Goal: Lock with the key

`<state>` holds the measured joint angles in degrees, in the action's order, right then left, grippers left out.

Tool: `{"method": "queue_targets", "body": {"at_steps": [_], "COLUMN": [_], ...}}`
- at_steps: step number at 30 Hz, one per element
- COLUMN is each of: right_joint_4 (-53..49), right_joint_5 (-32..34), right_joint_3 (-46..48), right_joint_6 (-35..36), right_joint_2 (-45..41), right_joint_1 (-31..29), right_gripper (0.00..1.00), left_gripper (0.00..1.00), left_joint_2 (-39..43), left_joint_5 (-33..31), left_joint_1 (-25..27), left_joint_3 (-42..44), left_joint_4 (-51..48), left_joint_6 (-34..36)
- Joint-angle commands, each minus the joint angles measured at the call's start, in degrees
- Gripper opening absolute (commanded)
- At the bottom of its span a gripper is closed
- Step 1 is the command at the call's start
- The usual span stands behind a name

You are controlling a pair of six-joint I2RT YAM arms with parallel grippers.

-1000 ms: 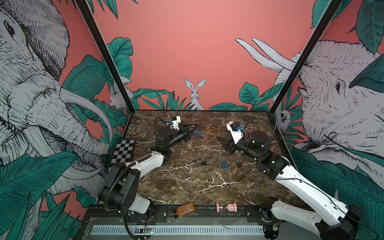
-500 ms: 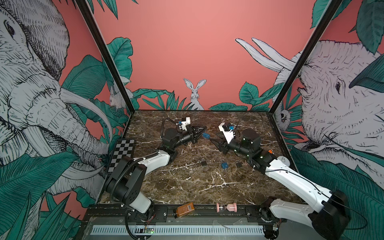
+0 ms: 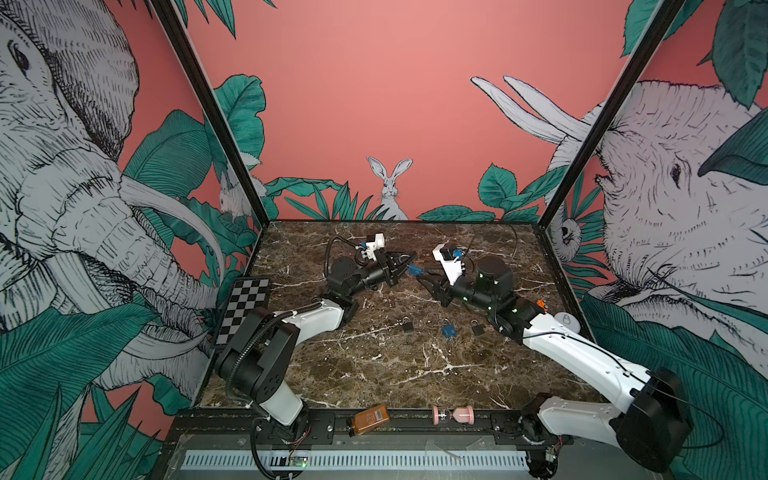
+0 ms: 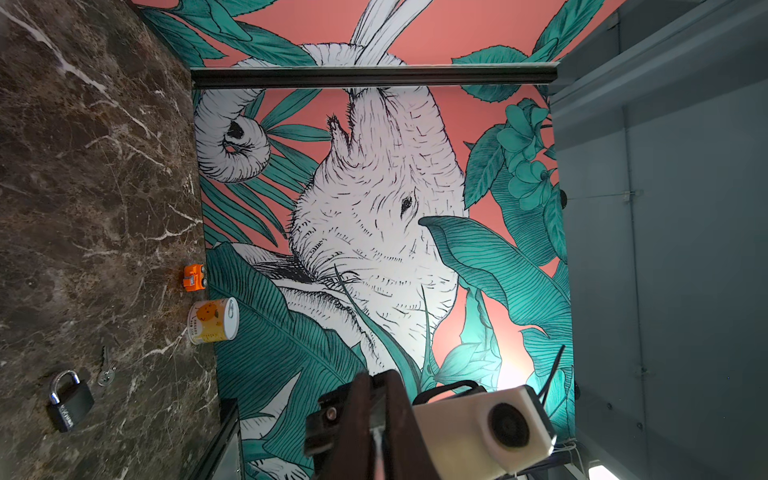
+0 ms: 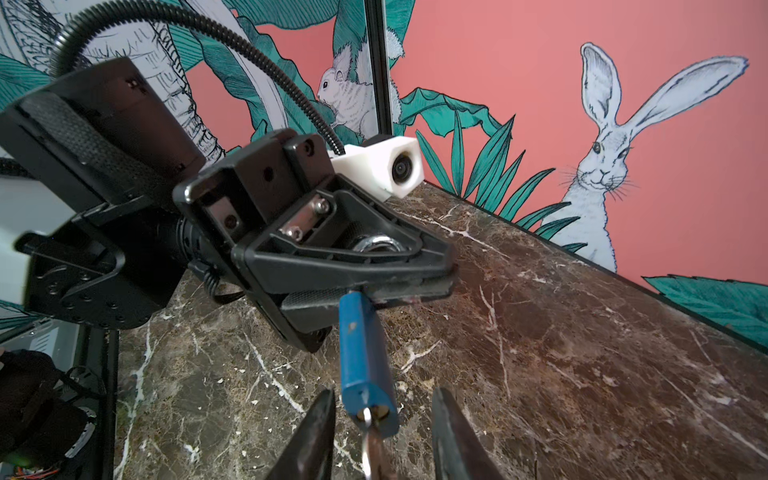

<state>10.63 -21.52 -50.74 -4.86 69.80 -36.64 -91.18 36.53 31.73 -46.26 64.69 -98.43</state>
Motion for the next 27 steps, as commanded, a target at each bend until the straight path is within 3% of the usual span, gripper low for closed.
{"method": "queue_targets", "body": {"at_steps": [1, 27], "right_joint_4": [3.7, 5.4], "right_joint_5": [-0.8, -1.5], "right_joint_3": [-1.2, -1.9], "right_joint_6": [-1.4, -2.7], "right_joint_2": [0.0, 1.8], "right_joint_1": [0.1, -0.4], "right_gripper": [0.35, 0.22], "left_gripper": [0.0, 0.0], "left_joint_2": [0.4, 0.7], "left_joint_5": [0.8, 0.5], "left_joint_1": [0.2, 0.7], "left_joint_3": [-1.9, -2.0], "left_joint_4": [4.5, 3.4], "left_joint_6": [-1.3, -0.5]}}
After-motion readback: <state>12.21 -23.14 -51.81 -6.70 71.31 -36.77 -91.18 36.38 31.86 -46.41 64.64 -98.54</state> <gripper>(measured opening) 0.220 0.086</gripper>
